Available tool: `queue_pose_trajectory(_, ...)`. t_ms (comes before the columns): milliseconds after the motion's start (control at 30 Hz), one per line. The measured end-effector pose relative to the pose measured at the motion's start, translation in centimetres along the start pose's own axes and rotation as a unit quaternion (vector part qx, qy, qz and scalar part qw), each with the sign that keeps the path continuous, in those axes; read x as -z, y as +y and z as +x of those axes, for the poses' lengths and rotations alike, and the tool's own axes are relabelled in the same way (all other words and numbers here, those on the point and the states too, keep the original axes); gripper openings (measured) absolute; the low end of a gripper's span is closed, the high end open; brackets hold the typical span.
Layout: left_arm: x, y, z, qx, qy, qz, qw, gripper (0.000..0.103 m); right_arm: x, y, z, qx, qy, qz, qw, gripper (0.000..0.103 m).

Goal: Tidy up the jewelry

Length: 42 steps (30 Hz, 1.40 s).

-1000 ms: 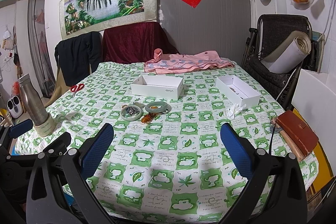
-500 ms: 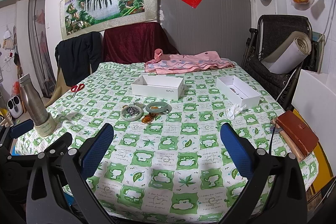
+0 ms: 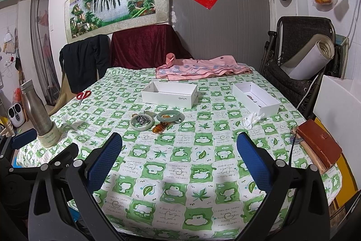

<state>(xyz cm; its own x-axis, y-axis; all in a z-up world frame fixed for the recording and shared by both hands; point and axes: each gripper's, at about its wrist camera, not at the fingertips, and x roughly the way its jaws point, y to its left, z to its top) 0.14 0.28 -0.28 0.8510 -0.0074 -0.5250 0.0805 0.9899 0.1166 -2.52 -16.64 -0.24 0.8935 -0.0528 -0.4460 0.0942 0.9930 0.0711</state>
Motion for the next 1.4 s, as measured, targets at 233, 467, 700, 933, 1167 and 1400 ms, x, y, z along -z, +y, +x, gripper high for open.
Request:
queue_pose_trajectory(233,0.0,0.0,0.0,0.0,0.001,0.0,1.0,0.098,0.0,0.0,0.0,0.0,0.0,0.0,1.0,0.096)
queue_pose_trajectory(467,0.0,0.0,0.0,0.0,0.001,0.001,1.0,0.098,0.0,0.0,0.0,0.0,0.0,0.0,1.0,0.096)
queue_pose_trajectory(700,0.2,0.2,0.8,0.016,0.015,-0.005,0.9997,0.098,0.0,-0.3,0.7,-0.002,0.009,0.006,1.0,0.096)
queue_pose_trajectory(933,1.4,1.3,4.7,0.029,0.053,-0.023,0.9979,0.098,0.7,-2.3,2.7,0.008,0.036,0.027,0.999,0.096)
queue_pose_trajectory(1167,2.1,3.4,10.7,0.059,0.135,-0.052,0.9877,0.098,2.2,-3.7,8.4,0.018,0.099,0.026,0.995,0.097)
queue_pose_trajectory(1400,3.0,4.6,15.7,0.055,0.191,-0.064,0.9779,0.097,3.2,-4.0,14.9,-0.001,0.17,0.017,0.985,0.097)
